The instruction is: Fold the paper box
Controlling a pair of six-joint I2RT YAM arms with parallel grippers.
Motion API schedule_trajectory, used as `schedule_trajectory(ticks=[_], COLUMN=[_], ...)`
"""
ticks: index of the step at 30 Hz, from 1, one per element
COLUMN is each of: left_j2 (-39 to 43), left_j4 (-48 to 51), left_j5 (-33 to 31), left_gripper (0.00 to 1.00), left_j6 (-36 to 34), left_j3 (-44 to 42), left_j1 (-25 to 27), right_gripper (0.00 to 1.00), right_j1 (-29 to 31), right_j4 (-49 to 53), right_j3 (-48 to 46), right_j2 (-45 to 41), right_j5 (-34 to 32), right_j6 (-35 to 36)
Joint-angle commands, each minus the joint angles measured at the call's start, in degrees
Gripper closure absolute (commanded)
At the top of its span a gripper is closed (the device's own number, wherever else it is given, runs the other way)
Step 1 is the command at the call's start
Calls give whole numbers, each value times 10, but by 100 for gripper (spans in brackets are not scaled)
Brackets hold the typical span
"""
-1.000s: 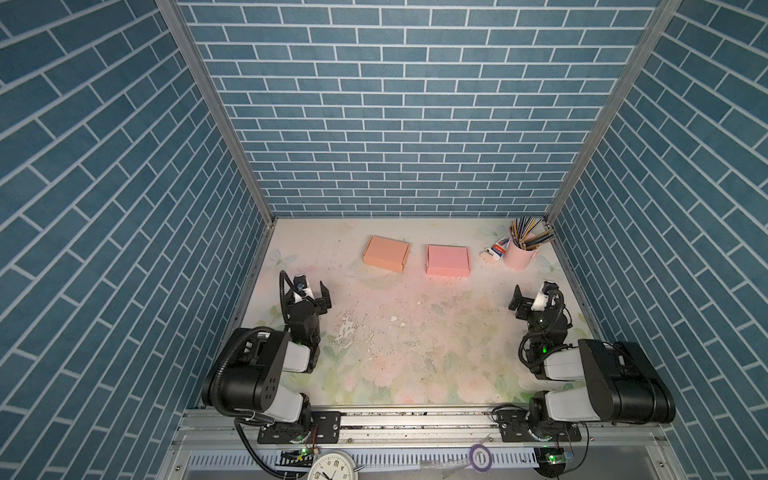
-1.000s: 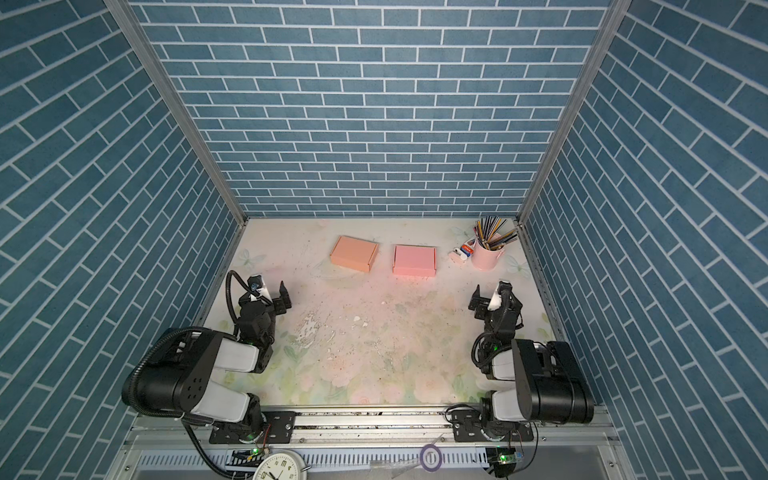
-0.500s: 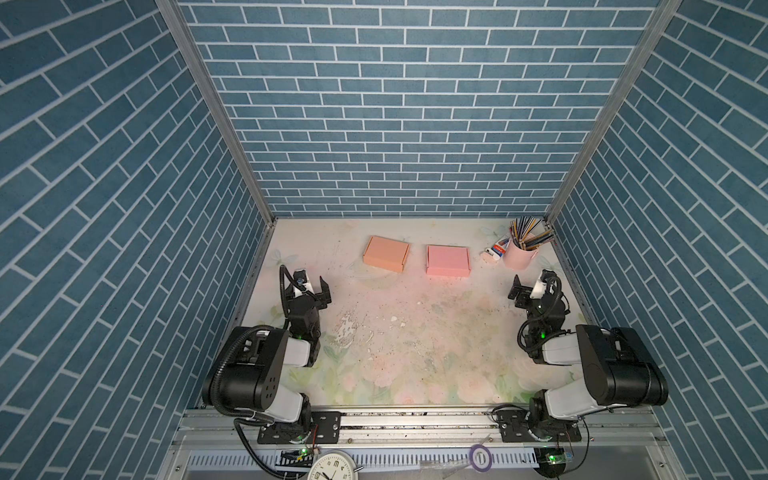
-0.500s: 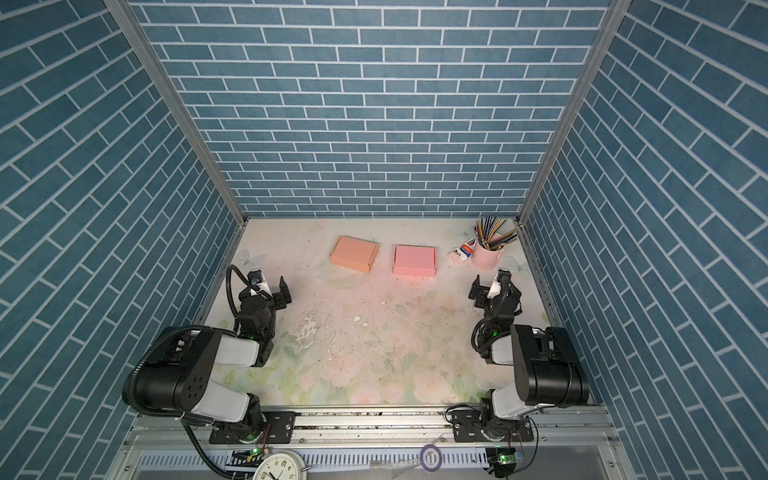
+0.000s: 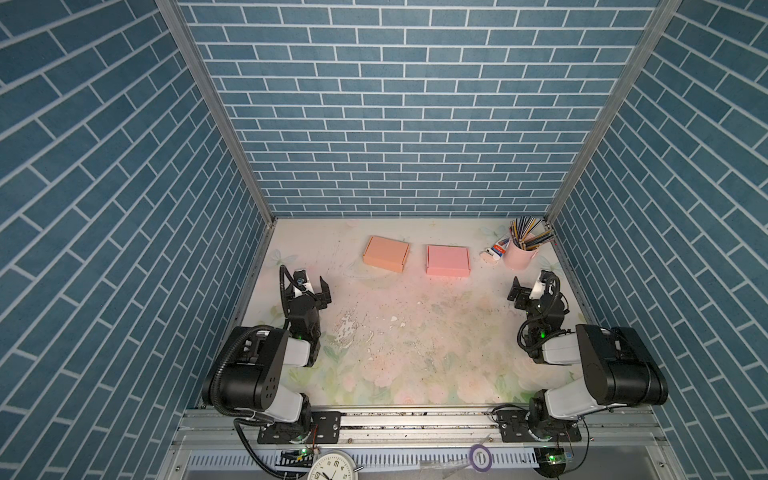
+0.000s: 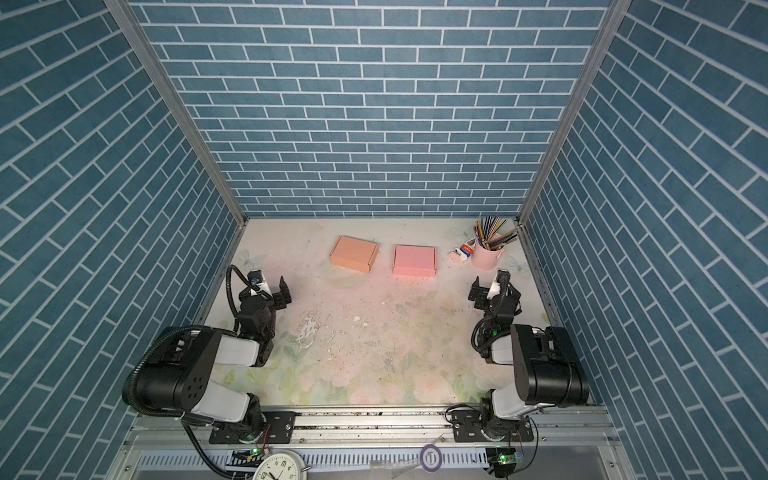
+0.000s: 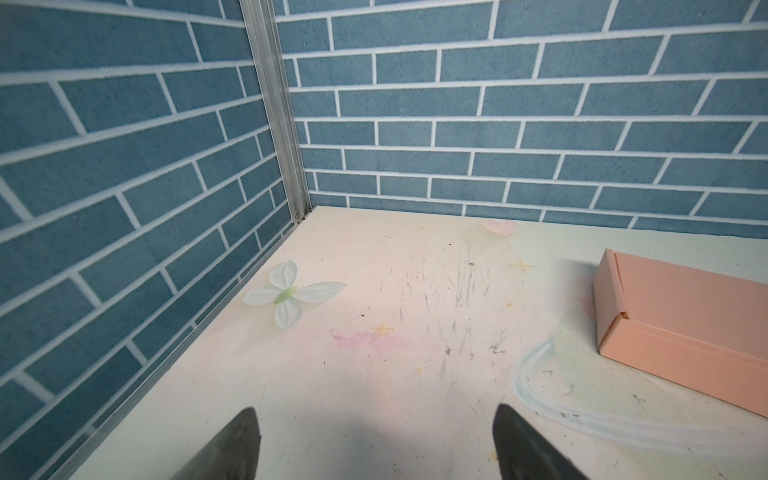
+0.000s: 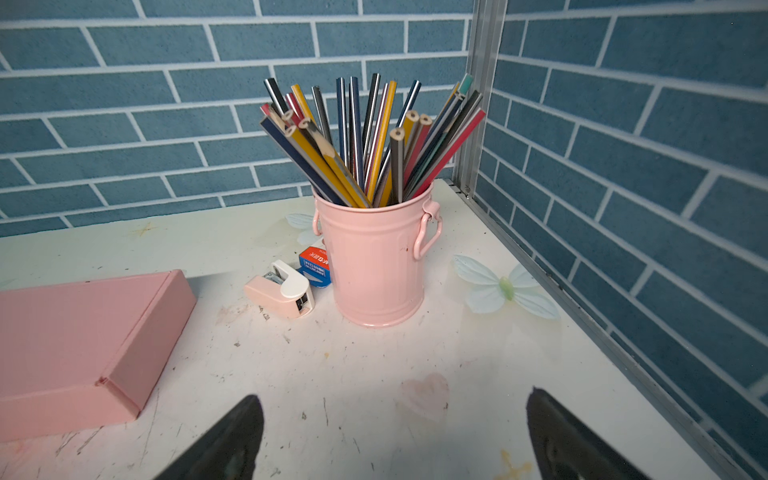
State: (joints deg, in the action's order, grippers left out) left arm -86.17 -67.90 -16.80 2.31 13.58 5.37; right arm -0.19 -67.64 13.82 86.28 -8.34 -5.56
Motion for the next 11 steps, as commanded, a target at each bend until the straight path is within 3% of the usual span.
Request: schedule_trajectory(ticks=[1,11], left_j2=[-3,-2], left_j4=[-5,-5], left_j5=[-2,-3], left_gripper=[12,12], left_j6=[-5,-6], left_j3=[4,3], left_j1=[-3,-3], right_gripper=[2,2], right_j1=[-3,-3], right_j4=[4,3], right_j3=[2,2], right_j2=[4,4], right_j5=[-5,-6], right_j6=[9,9])
